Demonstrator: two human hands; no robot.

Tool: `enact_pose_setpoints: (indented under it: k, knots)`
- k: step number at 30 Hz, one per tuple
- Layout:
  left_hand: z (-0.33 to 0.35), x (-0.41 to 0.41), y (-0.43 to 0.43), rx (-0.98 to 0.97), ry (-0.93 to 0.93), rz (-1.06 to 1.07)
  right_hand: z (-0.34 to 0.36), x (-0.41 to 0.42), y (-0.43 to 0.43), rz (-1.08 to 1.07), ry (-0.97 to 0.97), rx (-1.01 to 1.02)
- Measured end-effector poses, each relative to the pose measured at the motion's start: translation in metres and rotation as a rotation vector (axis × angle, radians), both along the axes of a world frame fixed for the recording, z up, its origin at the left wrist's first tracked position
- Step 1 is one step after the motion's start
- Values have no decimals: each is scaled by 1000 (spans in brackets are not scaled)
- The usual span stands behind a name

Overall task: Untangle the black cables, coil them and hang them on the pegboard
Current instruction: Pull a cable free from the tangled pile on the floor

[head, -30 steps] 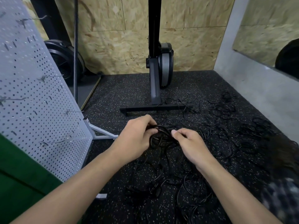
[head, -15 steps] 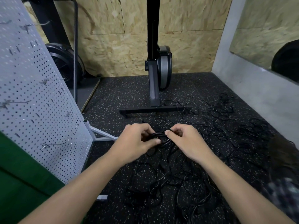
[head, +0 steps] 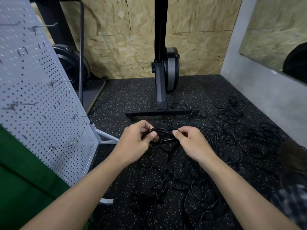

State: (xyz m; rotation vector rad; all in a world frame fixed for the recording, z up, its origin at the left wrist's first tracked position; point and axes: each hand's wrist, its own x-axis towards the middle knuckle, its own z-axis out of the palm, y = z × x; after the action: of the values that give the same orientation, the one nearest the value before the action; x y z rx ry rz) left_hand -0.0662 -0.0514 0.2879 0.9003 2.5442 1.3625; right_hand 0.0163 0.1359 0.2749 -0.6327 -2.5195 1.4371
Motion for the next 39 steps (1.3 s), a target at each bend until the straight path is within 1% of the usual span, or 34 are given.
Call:
enact_pose_setpoints:
  k: [1,3,6,8,9,11,13,15,19,23,26,28,30,31,32,34,36,38,39]
  knots:
    - [-1,0,-1,-15,10,-25,1,1,3,31,-9,-12]
    - [-1,0,0,-50,49,-77,7,3,10,88,-45,-98]
    - [1,1,4,-91,163,-158,9,5,16,232,-195,-134]
    - [3,3,5,-95,206,-188,2,7,18,279,-255,-175]
    - [4,3,6,-89,219,-186,0,8,18,264,-240,-230]
    - [4,5,7,-56,239,-153,-4,10,17,172,-153,-327]
    - [5,6,8,-1,211,-87,-5,9,15,37,-50,-306]
    - [6,6,9,59,99,-20,-9,8,11,-67,30,-292]
    - [3,0,7,200,-282,43,-16,8,6,-227,121,-472]
    - [-4,-2,6,303,-511,82,-23,18,-2,-268,245,-519]
    - [-9,-3,5,418,-668,168,-28,24,-1,-262,259,-583]
    - [-13,-3,6,454,-758,181,-28,28,0,-206,275,-518]
    - [-19,-3,6,405,-740,117,-25,30,0,-151,308,-514]
    - [-21,-3,7,333,-670,62,-22,30,2,-131,316,-521]
    - [-22,-3,7,232,-566,5,-18,30,5,-112,326,-506]
    - [-21,-1,5,-37,-356,-115,-4,30,12,-78,342,-444]
    - [-21,1,4,-297,-268,-218,12,27,19,-67,361,-417]
    - [-20,3,6,-403,-221,-280,24,22,23,-60,367,-404]
    - [-21,2,7,-394,-172,-302,29,18,24,-61,367,-418]
